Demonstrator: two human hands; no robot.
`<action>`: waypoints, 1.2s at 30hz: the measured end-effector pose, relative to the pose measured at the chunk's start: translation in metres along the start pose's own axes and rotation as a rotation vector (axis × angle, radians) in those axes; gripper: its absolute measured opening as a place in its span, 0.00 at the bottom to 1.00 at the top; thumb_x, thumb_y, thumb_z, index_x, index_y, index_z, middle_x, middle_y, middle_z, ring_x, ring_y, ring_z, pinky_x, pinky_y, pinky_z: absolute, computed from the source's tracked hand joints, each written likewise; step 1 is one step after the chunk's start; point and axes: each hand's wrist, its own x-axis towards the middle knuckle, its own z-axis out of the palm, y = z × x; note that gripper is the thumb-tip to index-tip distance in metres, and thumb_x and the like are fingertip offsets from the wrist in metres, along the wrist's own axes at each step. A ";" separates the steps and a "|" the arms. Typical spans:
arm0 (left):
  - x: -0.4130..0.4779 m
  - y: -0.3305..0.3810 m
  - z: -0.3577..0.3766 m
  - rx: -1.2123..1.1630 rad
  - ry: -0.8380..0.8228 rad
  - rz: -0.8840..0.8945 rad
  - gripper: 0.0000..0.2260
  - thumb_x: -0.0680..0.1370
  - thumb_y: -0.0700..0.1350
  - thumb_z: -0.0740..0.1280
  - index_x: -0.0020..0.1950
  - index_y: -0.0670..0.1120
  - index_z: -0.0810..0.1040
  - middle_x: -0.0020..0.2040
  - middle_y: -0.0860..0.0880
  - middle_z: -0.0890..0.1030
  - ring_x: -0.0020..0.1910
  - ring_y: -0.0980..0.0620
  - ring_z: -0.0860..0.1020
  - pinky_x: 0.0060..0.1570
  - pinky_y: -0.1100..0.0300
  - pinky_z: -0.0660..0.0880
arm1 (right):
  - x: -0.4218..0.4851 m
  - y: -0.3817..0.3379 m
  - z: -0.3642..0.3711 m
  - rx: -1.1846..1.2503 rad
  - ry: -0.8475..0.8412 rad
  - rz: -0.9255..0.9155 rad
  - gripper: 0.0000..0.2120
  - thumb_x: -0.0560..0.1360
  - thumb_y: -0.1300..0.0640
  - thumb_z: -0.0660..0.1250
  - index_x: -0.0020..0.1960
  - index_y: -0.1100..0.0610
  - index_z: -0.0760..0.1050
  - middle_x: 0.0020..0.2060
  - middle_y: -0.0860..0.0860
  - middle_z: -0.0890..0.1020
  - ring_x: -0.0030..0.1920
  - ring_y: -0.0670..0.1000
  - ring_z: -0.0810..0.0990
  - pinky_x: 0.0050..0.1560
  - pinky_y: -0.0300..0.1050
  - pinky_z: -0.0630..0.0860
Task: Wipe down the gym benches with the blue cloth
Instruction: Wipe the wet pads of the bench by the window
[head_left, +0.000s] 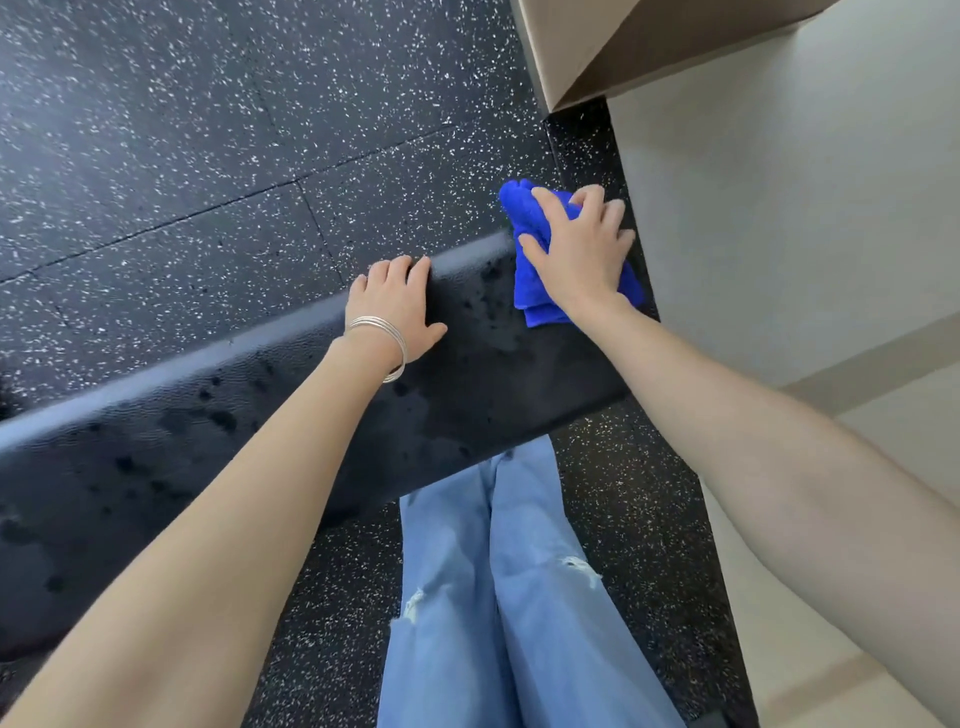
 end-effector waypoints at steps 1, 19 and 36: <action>0.003 0.000 0.006 -0.008 0.010 0.000 0.38 0.75 0.57 0.65 0.77 0.45 0.51 0.75 0.44 0.59 0.73 0.41 0.59 0.72 0.47 0.59 | 0.000 0.000 0.005 0.006 0.041 0.016 0.22 0.76 0.42 0.60 0.69 0.43 0.64 0.62 0.54 0.67 0.57 0.59 0.66 0.51 0.53 0.66; -0.002 -0.010 0.021 -0.038 0.126 -0.041 0.42 0.73 0.58 0.69 0.76 0.39 0.53 0.73 0.41 0.62 0.71 0.40 0.61 0.72 0.50 0.57 | -0.020 -0.010 0.033 0.069 0.331 -0.439 0.19 0.66 0.51 0.61 0.55 0.48 0.78 0.44 0.55 0.78 0.37 0.57 0.74 0.32 0.46 0.72; 0.000 -0.002 0.026 -0.004 0.091 -0.098 0.51 0.66 0.64 0.71 0.77 0.40 0.50 0.75 0.40 0.58 0.74 0.39 0.58 0.74 0.46 0.54 | -0.106 0.077 0.085 0.099 0.377 -0.113 0.19 0.71 0.50 0.63 0.63 0.47 0.71 0.49 0.55 0.72 0.43 0.58 0.73 0.40 0.50 0.72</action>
